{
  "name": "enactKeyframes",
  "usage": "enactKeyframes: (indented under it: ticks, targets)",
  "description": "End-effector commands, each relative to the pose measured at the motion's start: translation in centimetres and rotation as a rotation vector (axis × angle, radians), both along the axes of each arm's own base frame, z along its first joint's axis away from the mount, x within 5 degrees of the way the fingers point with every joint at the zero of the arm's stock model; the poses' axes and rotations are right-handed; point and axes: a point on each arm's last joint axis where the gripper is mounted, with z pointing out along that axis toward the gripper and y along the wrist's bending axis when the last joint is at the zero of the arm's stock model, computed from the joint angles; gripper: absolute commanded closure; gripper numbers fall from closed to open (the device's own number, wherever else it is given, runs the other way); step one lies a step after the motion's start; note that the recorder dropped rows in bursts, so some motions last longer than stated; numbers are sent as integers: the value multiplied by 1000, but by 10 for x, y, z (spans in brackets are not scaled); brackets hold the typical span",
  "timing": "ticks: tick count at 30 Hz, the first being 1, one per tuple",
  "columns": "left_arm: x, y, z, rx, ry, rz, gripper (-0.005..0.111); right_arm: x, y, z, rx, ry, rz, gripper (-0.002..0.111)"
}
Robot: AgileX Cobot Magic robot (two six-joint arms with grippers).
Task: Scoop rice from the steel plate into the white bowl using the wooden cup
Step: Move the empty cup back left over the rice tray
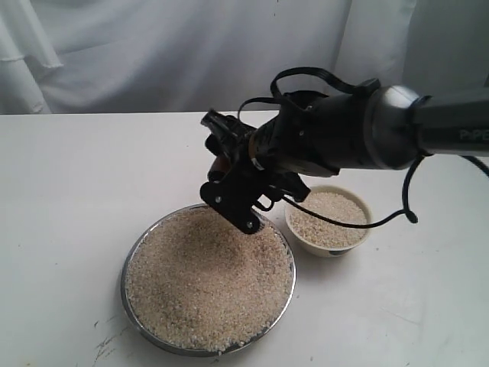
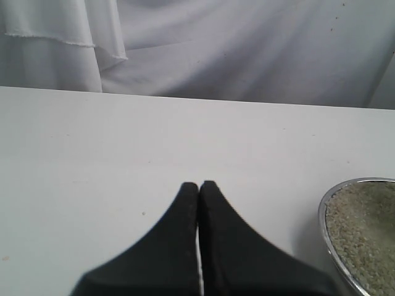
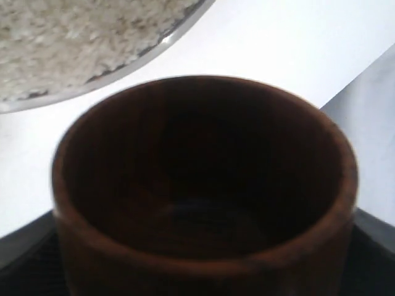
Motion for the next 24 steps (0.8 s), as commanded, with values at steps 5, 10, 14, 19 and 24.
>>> enactKeyframes:
  ticks: [5, 10, 14, 19, 24]
  targets:
    - [0, 0, -1, -4, -7, -1, 107, -3, 31, -10, 61, -71, 201, 108]
    - [0, 0, -1, -4, -7, -1, 107, -10, 45, -22, 90, -68, 278, 108]
    - [0, 0, -1, -4, -7, -1, 107, -13, 56, -33, 69, -74, 328, 108]
    - [0, 0, -1, -4, -7, -1, 107, -20, 65, -36, 73, -82, 376, 108]
    - [0, 0, -1, -4, -7, -1, 107, -23, 69, -43, 51, -90, 419, 108]
